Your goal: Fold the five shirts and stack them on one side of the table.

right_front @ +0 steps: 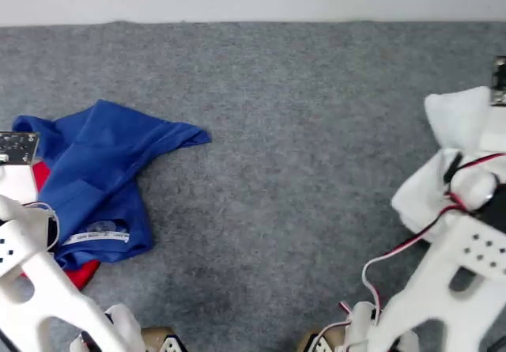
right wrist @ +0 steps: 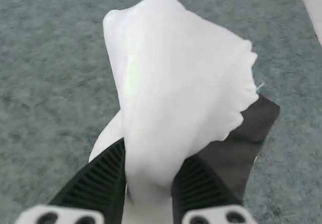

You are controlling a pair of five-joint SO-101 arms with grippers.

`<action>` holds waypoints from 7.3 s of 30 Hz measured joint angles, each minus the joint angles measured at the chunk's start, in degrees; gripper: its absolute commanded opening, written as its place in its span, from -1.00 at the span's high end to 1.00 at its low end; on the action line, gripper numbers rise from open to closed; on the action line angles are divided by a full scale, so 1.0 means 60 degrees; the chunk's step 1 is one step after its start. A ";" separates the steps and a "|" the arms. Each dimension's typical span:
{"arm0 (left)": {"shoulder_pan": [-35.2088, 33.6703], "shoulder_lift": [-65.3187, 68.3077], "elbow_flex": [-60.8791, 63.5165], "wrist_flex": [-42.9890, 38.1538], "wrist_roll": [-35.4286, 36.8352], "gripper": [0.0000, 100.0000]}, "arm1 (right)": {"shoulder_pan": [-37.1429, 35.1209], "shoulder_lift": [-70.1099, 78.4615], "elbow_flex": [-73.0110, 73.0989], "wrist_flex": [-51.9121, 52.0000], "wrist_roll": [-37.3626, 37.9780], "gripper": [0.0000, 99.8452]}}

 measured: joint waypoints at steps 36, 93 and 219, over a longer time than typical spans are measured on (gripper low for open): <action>0.0000 0.0000 0.0000 0.0000 -0.0440 0.97 | 0.1568 0.3443 0.0000 -0.1788 0.3355 0.98; 0.3458 0.0000 0.3092 -0.1890 -0.0864 0.57 | -0.1055 -0.2095 0.5333 0.1538 0.3429 0.98; 0.6667 1.2132 -0.8542 0.0366 -0.1187 0.52 | -0.1128 -0.2095 0.5568 0.3004 0.2037 0.98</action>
